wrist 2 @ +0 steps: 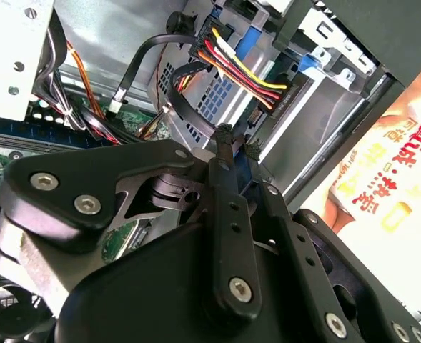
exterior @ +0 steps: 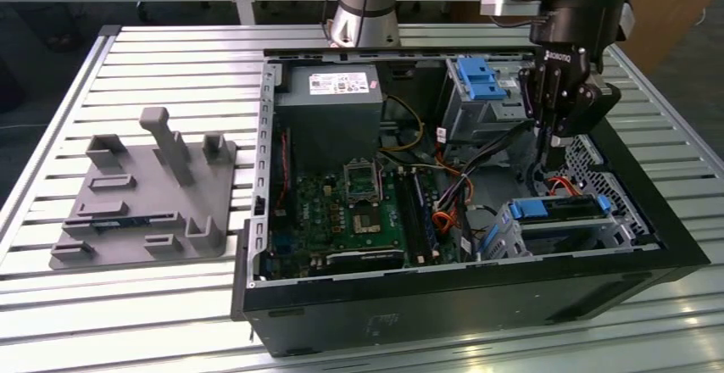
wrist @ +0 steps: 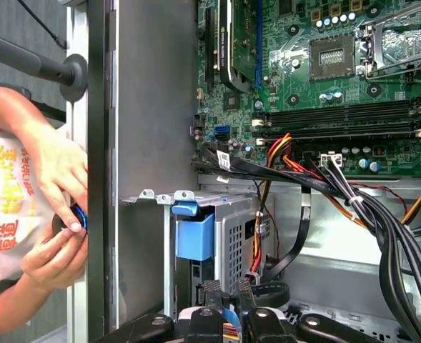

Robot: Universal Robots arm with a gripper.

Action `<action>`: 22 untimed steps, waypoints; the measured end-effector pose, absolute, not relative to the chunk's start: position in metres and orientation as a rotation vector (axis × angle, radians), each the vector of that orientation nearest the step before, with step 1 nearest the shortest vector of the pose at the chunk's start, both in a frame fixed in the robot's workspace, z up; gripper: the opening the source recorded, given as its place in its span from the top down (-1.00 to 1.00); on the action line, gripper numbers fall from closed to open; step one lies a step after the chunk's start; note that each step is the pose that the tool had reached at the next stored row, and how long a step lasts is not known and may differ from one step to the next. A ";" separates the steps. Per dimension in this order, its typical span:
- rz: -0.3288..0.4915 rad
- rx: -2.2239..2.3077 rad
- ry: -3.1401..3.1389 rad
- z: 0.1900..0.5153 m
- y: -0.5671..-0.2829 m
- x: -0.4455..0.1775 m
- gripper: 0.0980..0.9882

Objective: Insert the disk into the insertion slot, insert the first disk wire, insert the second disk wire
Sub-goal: 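Insert the second disk wire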

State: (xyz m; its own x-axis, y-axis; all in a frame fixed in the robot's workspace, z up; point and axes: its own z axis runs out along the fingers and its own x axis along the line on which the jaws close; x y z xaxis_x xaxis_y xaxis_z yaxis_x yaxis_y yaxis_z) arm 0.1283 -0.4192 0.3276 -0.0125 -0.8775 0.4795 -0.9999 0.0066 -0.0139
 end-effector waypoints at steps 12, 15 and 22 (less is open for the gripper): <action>0.465 1.931 -1.930 0.337 -0.425 0.142 0.78; 0.440 1.949 -1.947 0.337 -0.428 0.142 0.78; 0.378 1.991 -1.987 0.337 -0.435 0.142 0.78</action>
State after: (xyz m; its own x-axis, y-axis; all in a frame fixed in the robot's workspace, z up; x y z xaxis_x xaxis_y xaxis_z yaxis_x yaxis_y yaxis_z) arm 0.1423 -0.4349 0.3369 0.0075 -0.9200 0.3918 -0.9996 0.0037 0.0278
